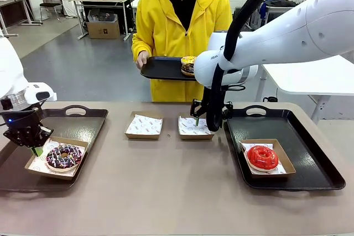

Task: Individually package the donuts and arrange them on the tray.
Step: Place the picked Paper togo box on the Handle tray while simultaneously picking up another Paper togo box from the table with the other hand.

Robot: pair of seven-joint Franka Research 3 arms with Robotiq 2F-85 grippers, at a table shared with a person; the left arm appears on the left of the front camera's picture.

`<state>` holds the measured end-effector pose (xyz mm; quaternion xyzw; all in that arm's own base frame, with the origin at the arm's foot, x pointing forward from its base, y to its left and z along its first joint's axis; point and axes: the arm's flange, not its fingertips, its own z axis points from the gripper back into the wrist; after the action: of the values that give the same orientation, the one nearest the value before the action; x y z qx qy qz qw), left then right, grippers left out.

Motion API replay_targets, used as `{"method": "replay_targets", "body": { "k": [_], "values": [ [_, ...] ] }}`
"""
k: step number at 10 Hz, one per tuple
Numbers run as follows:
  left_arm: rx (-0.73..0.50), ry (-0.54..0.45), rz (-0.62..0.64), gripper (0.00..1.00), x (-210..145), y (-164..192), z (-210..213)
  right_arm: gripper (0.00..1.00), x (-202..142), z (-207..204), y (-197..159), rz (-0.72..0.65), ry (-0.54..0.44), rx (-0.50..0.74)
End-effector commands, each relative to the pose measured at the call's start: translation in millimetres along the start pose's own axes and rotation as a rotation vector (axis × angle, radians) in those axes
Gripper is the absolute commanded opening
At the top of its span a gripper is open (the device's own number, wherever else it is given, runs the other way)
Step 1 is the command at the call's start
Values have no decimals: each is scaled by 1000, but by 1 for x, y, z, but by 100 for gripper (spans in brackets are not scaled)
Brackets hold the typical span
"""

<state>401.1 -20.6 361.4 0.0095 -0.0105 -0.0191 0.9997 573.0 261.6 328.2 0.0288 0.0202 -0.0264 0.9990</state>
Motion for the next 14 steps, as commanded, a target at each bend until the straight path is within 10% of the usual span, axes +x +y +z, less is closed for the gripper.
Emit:
{"method": "replay_targets", "body": {
  "k": [1, 2, 3, 4, 6, 8, 9, 11, 14],
  "values": [
    [-25, -17, -38, 60, -17, 1, -5, 54, 2, 2, 3, 25, -20, 23],
    [-24, -16, -42, 100, -17, 1, -5, 41, 2, 2, 3, 23, -19, 26],
    [-23, -13, -47, 63, -18, 1, -5, 0, 2, 3, 3, 23, -23, 27],
    [-24, -8, -52, 100, -18, 2, -5, 0, 3, 3, 2, 23, -26, 30],
    [-30, -6, -74, 100, -22, 0, -2, 14, 3, 2, -1, 20, -24, 42],
    [-36, -8, -98, 100, -25, -3, 0, 0, 3, 1, -4, 12, -22, 54],
    [-40, -5, -104, 79, -26, -3, 1, 0, 3, 1, -5, 8, -21, 56],
    [-58, -5, -98, 99, -27, -2, 3, 0, 1, 3, -8, -6, -24, 54],
    [-385, 10, -124, 99, -52, 20, 30, 0, -12, 26, -10, -39, -1, 23]
  ]
}}
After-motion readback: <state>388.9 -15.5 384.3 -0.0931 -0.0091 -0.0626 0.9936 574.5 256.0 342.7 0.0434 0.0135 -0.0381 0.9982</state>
